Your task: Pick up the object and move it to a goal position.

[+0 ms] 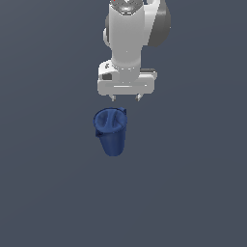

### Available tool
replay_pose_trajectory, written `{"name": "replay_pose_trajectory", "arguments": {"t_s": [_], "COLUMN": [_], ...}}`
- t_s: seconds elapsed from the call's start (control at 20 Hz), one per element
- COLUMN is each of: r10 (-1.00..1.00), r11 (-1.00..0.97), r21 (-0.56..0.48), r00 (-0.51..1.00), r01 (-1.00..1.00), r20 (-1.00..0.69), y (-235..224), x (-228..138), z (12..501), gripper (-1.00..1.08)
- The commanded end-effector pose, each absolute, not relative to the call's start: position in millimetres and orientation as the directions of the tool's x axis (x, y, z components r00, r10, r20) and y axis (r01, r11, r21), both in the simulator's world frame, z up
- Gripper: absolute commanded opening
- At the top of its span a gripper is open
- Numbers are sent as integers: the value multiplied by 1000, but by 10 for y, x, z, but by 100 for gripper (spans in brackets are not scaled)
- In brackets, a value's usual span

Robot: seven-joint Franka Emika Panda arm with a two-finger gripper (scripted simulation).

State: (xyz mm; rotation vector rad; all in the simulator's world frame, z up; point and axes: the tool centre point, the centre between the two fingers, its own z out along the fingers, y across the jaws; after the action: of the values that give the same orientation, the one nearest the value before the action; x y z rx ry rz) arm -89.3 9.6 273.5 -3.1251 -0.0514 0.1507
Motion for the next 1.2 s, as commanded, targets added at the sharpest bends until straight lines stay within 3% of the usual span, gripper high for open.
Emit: {"name": "replay_pose_trajectory", "arguments": {"t_s": [0.0,0.5,1.15], "r10": [33,32,-117], "r11": [-999,-999,-990], "r21": [-14,8,80], "r00": [995,997,993], "r01": [32,32,-115], "r20": [-96,-73,-15], "y": [96,131,69], "x": [-893,-845,-845], "z": [2735,2763,2664], "gripper": [28,28,28]}}
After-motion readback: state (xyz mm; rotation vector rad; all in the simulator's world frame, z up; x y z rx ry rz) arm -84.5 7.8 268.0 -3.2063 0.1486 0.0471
